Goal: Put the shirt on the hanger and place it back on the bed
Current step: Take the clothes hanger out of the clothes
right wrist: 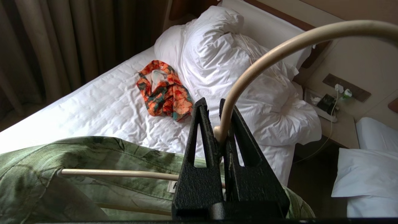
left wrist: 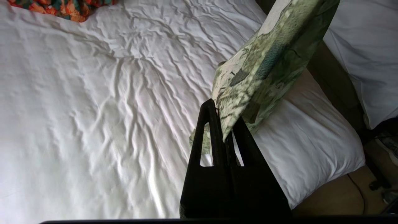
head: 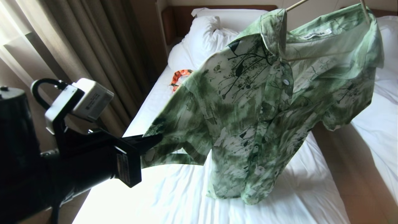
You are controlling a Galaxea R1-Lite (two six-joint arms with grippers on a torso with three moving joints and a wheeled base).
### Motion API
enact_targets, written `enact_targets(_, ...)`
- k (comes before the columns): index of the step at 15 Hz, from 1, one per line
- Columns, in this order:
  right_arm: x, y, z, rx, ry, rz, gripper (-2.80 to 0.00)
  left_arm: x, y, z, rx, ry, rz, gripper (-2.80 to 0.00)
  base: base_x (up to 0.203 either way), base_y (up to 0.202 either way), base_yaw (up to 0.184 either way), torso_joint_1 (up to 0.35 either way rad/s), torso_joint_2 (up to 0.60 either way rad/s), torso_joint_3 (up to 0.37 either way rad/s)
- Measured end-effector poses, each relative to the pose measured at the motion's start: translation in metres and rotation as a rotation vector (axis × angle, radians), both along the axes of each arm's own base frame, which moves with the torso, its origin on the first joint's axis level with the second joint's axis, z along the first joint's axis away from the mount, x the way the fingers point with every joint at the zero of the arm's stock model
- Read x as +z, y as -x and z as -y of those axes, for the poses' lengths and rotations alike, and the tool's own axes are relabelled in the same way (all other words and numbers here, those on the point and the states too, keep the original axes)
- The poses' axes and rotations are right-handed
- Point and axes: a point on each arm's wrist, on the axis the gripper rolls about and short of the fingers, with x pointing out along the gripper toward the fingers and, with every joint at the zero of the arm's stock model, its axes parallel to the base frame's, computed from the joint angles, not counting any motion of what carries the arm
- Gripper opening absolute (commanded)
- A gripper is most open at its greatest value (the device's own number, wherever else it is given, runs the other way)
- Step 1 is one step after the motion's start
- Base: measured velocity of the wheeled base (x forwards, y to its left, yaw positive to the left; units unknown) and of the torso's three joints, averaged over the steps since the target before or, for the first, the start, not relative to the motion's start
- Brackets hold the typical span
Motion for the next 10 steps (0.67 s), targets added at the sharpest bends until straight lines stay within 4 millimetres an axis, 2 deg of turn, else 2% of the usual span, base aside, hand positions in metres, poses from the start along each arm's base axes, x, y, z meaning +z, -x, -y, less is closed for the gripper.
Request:
enact_targets(1,0.000,0.001,0.001,0.000,-0.001,0.001,-2.80,0.003,0.001,-0.001,0.000,0.009,0.009,-2.80,0.000,0.000,0.000,0.000,0.00,0.000)
enact_targets(2,0.000,0.001,0.001,0.000,0.000,0.000,-2.80,0.006,0.003,-0.004,0.002,0.019,0.022,0.00,0.000,0.000,0.000,0.000,0.00,0.000)
enact_targets(6,0.000,0.003,0.002,0.000,0.000,0.000,-2.80,0.019,0.014,-0.015,0.003,0.066,0.065,0.00,0.000,0.000,0.000,0.000,0.00,0.000)
enact_targets(8,0.000,0.003,0.002,0.000,-0.001,0.001,-2.80,0.019,0.018,-0.025,0.029,0.080,0.076,0.00,0.000,0.000,0.000,0.000,0.00,0.000)
enact_targets(9,0.001,0.004,0.003,0.001,-0.003,0.004,-2.80,0.017,0.021,-0.032,0.050,0.083,0.079,-2.80,0.000,0.000,0.000,0.000,0.00,0.000)
enact_targets(10,0.001,0.004,0.003,0.001,-0.004,0.006,-2.80,0.012,0.024,-0.039,0.078,0.079,0.079,-2.80,0.000,0.000,0.000,0.000,0.00,0.000)
